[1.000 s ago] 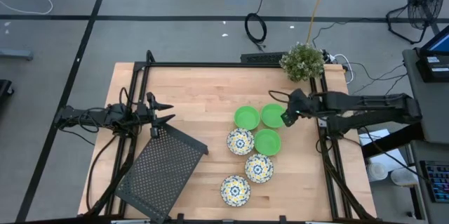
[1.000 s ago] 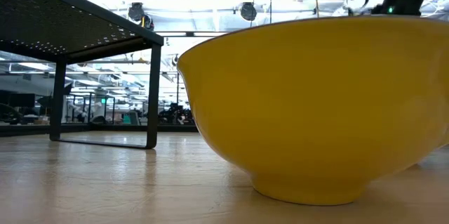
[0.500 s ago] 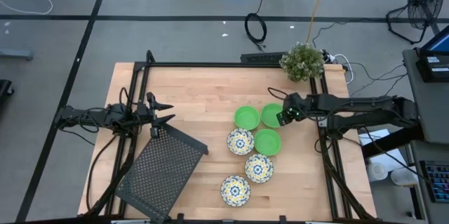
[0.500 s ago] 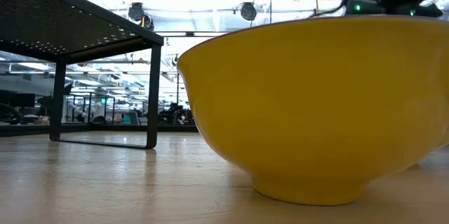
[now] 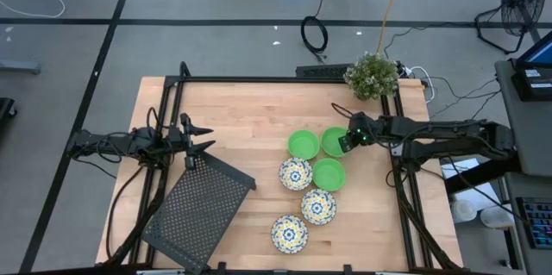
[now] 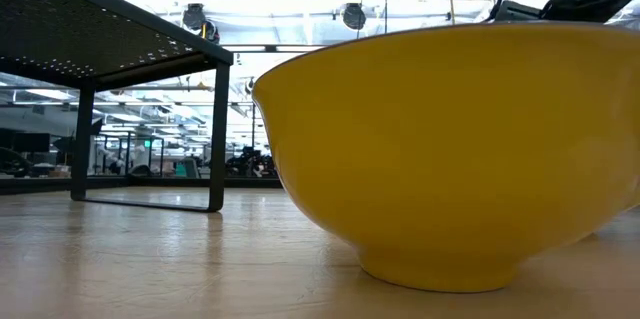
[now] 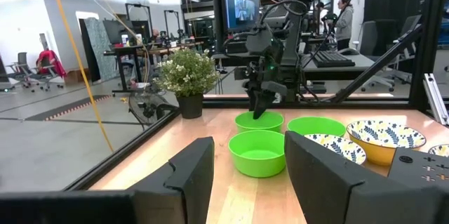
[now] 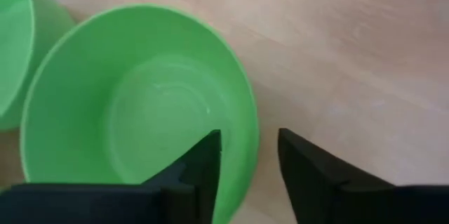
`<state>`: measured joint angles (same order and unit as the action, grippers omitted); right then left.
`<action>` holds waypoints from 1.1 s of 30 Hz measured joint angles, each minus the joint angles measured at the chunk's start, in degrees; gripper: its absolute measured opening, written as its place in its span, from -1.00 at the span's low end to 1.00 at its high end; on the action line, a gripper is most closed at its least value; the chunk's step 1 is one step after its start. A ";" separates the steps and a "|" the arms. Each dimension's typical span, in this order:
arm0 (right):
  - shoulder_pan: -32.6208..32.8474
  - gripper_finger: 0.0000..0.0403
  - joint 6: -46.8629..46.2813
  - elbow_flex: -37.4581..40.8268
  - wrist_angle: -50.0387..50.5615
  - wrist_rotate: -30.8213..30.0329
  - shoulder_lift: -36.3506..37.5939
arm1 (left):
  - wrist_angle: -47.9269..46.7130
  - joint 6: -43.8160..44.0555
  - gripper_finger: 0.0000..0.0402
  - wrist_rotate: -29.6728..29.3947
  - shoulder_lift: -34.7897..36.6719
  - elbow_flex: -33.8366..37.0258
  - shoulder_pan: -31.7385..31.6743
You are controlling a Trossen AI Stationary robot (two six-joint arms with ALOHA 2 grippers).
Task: Pick & Place Mini bowls
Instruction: Put the top right green bowl on the shelf
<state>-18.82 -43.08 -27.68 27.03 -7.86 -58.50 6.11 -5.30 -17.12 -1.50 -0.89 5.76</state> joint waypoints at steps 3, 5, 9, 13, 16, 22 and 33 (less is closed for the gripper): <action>-0.32 -0.65 4.43 0.00 0.07 -0.03 0.00 | 0.01 0.00 -0.12 0.02 0.00 0.00 0.00; -0.27 -0.87 7.96 0.00 -0.33 -1.22 -0.02 | 0.00 0.00 -0.12 0.02 0.00 0.00 0.00; -0.25 -0.96 14.86 0.01 -3.78 -2.72 0.90 | 0.00 0.00 -0.12 0.02 0.02 0.00 0.00; -0.22 -0.99 19.41 0.02 -9.84 -2.84 4.68 | 0.01 0.00 -0.12 0.01 0.02 0.00 0.00; -0.22 -0.99 22.07 0.02 -15.57 -2.84 8.71 | 0.04 0.00 -0.12 0.00 0.02 0.00 0.00; 2.49 -1.00 28.33 0.17 -31.59 -2.55 14.93 | -0.02 0.00 -0.12 0.02 0.00 0.00 -0.01; 16.59 -1.00 47.45 7.91 -73.83 1.39 8.52 | 2.72 0.00 -0.12 0.00 0.02 0.00 0.00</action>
<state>-2.23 4.37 -19.77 -46.80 -6.47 -49.98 8.83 -5.30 -17.12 -1.48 -0.89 5.76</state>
